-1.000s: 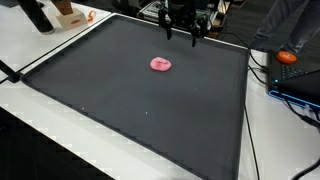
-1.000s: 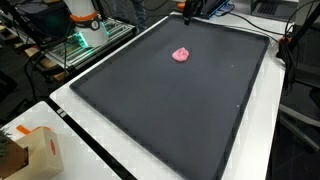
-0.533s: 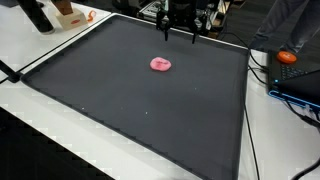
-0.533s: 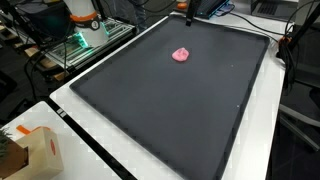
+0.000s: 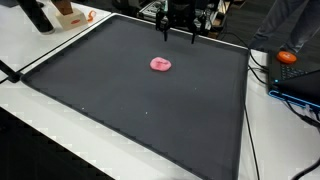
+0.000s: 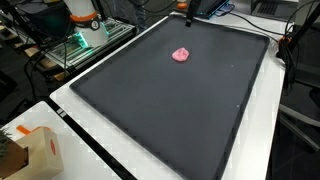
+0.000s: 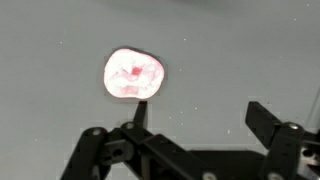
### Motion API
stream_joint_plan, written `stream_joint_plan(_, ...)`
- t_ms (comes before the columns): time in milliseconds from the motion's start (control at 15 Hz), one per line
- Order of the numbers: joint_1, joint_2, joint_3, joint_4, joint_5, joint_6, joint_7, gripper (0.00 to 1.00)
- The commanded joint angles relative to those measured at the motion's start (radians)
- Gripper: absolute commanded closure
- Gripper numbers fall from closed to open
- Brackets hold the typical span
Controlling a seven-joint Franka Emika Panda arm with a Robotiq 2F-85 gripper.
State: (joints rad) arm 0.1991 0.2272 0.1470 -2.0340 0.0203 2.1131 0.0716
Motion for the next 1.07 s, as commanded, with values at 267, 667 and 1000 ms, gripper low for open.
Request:
stream_joint_plan(267,-0.028,0.086,-0.010,-0.060,-0.044,0.130,-0.110,0.00)
stream_joint_plan(667,-0.040,0.119,-0.041,-0.092,-0.125,0.218,-0.105,0.00)
stream_joint_plan(1000,-0.058,0.144,-0.041,-0.125,-0.112,0.310,-0.127,0.00)
